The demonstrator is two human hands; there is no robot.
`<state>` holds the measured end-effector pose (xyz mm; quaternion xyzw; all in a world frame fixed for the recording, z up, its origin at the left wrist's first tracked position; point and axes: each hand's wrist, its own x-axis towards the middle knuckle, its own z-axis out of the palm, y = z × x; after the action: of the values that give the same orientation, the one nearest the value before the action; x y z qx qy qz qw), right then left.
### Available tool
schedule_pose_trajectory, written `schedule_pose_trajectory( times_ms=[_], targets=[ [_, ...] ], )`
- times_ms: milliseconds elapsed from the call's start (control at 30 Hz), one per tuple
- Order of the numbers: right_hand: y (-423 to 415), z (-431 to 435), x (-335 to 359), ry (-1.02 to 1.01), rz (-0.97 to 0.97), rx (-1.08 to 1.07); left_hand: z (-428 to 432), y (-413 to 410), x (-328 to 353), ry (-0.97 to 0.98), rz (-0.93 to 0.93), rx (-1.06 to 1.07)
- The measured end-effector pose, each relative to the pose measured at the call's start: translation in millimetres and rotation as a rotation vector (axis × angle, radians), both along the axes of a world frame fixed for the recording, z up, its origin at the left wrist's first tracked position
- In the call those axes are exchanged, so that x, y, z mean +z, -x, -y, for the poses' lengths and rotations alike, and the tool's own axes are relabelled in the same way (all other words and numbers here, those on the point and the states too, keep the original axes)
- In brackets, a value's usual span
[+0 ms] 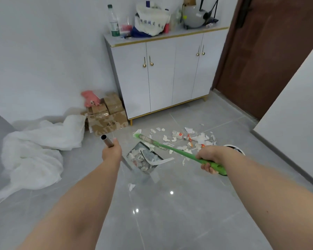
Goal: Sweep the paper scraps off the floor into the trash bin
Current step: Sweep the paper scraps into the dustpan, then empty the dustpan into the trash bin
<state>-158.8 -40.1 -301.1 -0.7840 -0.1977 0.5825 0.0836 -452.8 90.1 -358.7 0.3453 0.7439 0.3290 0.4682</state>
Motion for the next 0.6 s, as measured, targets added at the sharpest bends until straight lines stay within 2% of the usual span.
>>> schedule_pose_trajectory(
  times_ms=[167,400,600],
  targets=[
    [-80,18,29,-0.054,0.064,0.032,12,-75,36,-0.061,0.076,0.054],
    [-177,41,47,-0.059,0.165,0.102,35,-161,49,-0.145,0.179,0.105],
    [-230,56,57,-0.132,0.168,0.0,47,-213,57,-0.171,0.244,0.125]
  ],
)
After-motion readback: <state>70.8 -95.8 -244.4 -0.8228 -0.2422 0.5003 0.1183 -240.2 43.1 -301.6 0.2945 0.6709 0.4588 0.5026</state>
